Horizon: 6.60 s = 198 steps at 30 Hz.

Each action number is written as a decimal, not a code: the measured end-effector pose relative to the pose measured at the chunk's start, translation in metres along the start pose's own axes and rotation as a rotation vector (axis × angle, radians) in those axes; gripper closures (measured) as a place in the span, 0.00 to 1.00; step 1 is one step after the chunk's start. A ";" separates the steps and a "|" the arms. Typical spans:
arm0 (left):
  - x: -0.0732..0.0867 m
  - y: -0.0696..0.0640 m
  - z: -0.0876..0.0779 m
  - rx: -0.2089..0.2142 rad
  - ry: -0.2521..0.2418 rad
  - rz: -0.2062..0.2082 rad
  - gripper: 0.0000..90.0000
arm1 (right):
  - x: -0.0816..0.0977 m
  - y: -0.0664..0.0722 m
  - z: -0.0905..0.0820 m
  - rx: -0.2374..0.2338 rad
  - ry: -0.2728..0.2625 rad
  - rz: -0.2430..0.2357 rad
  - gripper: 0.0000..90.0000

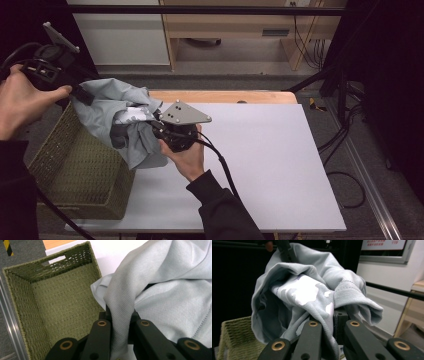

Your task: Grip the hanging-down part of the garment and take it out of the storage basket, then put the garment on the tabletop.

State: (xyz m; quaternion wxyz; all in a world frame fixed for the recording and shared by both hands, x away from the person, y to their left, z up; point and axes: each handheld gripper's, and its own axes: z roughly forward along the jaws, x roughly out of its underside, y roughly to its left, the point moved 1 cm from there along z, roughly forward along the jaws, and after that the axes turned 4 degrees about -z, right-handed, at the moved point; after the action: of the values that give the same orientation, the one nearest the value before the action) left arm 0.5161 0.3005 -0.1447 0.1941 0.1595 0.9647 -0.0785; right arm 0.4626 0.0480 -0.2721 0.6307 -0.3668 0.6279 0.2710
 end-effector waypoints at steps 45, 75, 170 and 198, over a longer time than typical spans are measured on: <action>-0.003 -0.012 0.024 -0.012 0.054 0.029 0.95 | 0.090 0.016 -0.014 -0.112 0.157 0.129 0.19; -0.005 -0.010 0.029 -0.010 0.070 0.021 0.95 | 0.134 -0.061 -0.158 0.224 0.116 0.168 0.06; -0.046 -0.188 0.057 0.122 0.017 0.344 0.96 | 0.185 -0.067 -0.232 0.379 0.141 0.206 0.03; -0.031 -0.239 0.177 0.246 0.060 0.463 0.96 | 0.187 -0.068 -0.234 0.377 0.141 0.222 0.02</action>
State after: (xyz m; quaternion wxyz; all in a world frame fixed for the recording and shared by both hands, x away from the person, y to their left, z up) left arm 0.5245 0.0305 -0.2726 0.1573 0.4005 0.8911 -0.1440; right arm 0.3900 -0.2016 -0.4354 0.6089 -0.1891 0.7465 0.1904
